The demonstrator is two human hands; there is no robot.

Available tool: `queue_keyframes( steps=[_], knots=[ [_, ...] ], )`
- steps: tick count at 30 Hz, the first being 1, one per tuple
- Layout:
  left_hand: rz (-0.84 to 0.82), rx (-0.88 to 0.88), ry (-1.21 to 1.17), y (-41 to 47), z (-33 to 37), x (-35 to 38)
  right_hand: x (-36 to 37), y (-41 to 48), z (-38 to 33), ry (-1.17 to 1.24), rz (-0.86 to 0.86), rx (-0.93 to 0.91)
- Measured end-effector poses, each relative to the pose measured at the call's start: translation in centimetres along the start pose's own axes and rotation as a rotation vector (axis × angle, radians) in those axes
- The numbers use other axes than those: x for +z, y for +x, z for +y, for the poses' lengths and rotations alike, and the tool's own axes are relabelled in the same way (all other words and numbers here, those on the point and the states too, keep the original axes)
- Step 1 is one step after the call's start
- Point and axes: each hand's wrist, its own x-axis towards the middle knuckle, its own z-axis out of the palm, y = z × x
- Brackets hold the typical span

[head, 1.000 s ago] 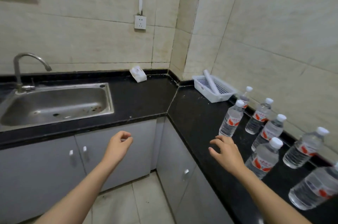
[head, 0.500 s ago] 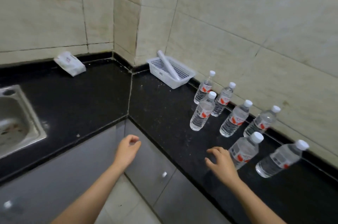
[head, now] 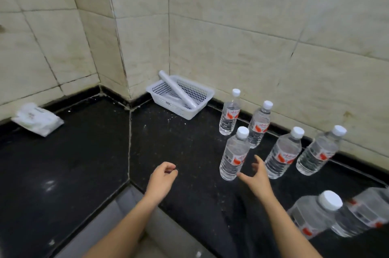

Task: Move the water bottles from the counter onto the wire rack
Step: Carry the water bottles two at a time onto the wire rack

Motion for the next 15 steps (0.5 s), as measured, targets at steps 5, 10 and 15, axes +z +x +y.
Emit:
queue_keyframes(
  steps=[5,10,15],
  knots=[
    [-0.015,-0.012,-0.025,5.7,1.3,1.5,0.3,4.9,-1.1,0.165,-0.188,-0.082],
    [-0.131,-0.048,0.02,10.4,1.7,3.9,1.4,6.8,-1.0,0.203,-0.28,-0.073],
    [-0.278,0.011,0.023,16.3,3.7,7.0,4.3,7.7,-0.3,0.171,-0.124,-0.005]
  ],
)
